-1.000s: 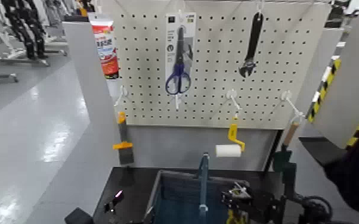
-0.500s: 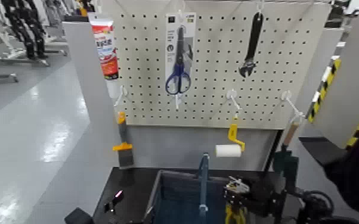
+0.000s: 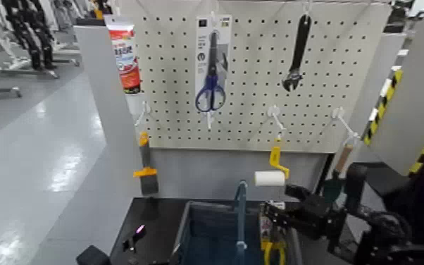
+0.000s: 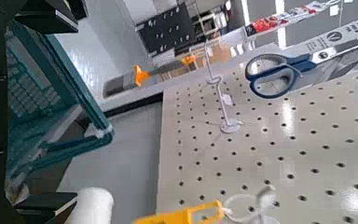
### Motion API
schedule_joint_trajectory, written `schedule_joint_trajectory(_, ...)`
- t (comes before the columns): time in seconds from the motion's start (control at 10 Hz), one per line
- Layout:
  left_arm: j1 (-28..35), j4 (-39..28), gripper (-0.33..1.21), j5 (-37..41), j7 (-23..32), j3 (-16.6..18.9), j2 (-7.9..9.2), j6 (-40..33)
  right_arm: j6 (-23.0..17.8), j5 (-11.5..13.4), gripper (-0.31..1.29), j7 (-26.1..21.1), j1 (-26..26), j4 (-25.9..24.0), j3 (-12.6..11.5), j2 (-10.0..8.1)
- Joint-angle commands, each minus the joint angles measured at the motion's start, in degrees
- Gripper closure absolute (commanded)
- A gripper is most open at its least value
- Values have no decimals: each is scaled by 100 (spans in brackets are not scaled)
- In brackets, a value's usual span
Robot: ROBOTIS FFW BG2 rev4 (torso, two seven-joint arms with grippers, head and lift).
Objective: Put the yellow pliers into the crate.
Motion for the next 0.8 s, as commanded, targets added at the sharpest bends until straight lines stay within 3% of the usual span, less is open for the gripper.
schedule_joint_trajectory(0.1, 18, -9, 10, 0, 3, 17, 3, -8, -979, 463, 5, -721, 876, -728, -222, 311)
schedule_joint_trajectory(0.3, 27, -18, 10, 0, 3, 26, 3, -8, -1726, 428, 8, -1134, 1508, -720, -240, 470)
schedule_joint_trajectory(0.5, 62, -26, 10, 0, 3, 35, -5, -8, -2860, 437, 9, -2162, 2168, -658, -99, 575)
schedule_joint_trajectory(0.8, 97, -44, 10, 9, 3, 70, -23, -17, -3747, 595, 9, -2918, 2774, -368, 50, 593)
